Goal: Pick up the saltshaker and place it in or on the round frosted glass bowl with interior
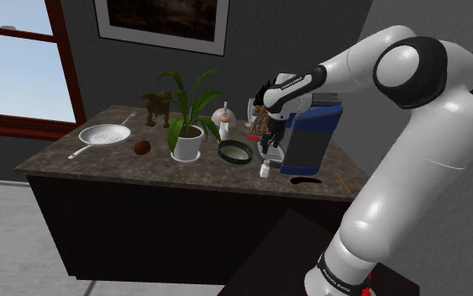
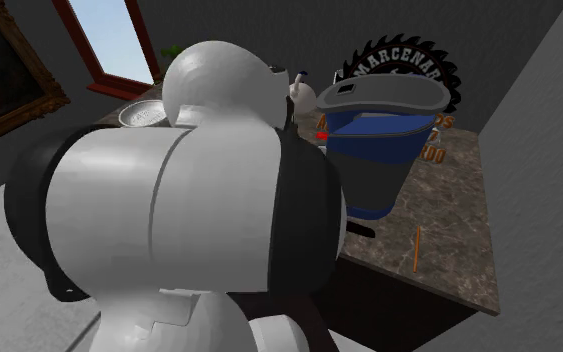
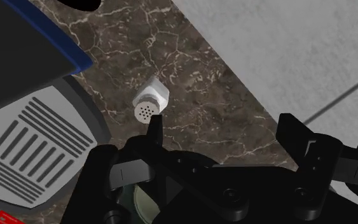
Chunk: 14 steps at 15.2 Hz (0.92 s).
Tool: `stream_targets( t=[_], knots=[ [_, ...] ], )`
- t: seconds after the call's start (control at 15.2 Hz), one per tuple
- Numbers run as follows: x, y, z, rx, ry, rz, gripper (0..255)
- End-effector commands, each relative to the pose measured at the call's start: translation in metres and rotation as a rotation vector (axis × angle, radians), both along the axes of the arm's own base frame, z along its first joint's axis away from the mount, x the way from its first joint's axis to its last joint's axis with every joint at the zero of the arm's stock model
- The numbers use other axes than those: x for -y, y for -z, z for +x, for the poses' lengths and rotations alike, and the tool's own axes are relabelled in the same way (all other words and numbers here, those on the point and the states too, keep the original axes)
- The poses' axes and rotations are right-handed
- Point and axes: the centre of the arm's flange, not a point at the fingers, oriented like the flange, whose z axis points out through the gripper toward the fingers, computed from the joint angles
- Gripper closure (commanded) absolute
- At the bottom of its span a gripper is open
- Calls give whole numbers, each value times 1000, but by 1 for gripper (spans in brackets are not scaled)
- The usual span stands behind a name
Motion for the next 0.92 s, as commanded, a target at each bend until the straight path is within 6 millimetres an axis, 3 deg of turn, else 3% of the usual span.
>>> stream_targets(
  t=[0.0,0.4,0.86],
  knots=[
    [19,20,7,0,4,2,0],
    [74,72,34,-2,18,12,0],
    [75,105,34,-2,19,13,0]
  ],
)
